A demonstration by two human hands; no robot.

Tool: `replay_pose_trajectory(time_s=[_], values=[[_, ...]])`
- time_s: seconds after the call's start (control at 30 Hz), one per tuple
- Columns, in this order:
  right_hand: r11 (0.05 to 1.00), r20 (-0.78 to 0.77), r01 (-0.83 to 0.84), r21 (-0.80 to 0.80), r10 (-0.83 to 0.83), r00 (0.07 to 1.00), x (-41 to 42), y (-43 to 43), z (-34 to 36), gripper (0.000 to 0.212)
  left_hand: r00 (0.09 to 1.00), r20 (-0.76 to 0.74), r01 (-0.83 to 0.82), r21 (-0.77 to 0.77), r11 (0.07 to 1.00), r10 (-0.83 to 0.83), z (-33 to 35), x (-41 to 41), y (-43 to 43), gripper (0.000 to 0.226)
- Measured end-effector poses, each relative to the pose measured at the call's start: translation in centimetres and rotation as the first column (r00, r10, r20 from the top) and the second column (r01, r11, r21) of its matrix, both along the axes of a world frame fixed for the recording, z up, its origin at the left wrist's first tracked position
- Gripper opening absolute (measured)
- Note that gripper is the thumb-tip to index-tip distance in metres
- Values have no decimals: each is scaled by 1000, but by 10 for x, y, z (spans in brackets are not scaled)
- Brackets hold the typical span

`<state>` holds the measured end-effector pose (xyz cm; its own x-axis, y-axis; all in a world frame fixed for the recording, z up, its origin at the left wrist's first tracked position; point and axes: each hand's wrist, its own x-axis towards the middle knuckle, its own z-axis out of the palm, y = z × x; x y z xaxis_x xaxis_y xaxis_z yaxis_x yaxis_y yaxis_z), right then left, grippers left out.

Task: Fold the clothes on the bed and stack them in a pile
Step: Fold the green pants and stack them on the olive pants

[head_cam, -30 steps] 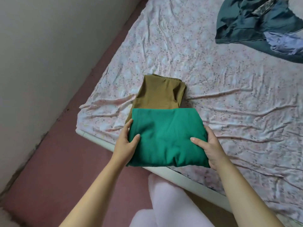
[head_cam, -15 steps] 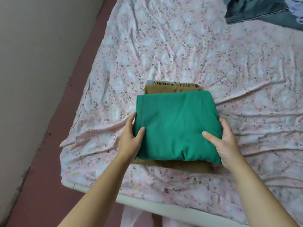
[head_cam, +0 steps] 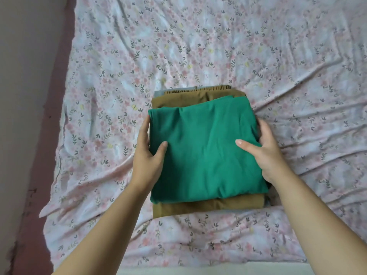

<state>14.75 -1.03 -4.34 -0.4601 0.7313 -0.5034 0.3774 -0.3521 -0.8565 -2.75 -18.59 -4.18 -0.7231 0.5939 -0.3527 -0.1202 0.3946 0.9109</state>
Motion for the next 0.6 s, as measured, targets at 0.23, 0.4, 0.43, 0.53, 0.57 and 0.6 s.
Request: replay_pose_trajectory(time_s=[0.23, 0.4, 0.43, 0.53, 0.57, 0.6], values=[[996, 77, 66, -55, -62, 995, 10, 6, -12, 54, 991, -46, 119, -149, 982, -127, -22, -11, 13, 64], [998, 176, -27, 53, 18, 984, 16, 1, -16, 56, 988, -61, 130, -177, 976, -143, -27, -5, 4, 59], [997, 199, -45, 67, 31, 980, 15, 0, -15, 55, 985, -80, 132, -210, 969, -151, -26, -5, 3, 58], [987, 266, -99, 126, 63, 962, 10, 3, -9, 57, 975, -143, 119, -304, 945, -169, -17, -3, 4, 62], [985, 272, -97, 140, 56, 961, 10, 2, -5, 60, 965, -184, 113, -346, 932, -185, -10, -2, 4, 63], [985, 265, -84, 150, 42, 963, 12, 2, 1, 62, 946, -244, 104, -395, 913, -213, -3, -2, 3, 63]])
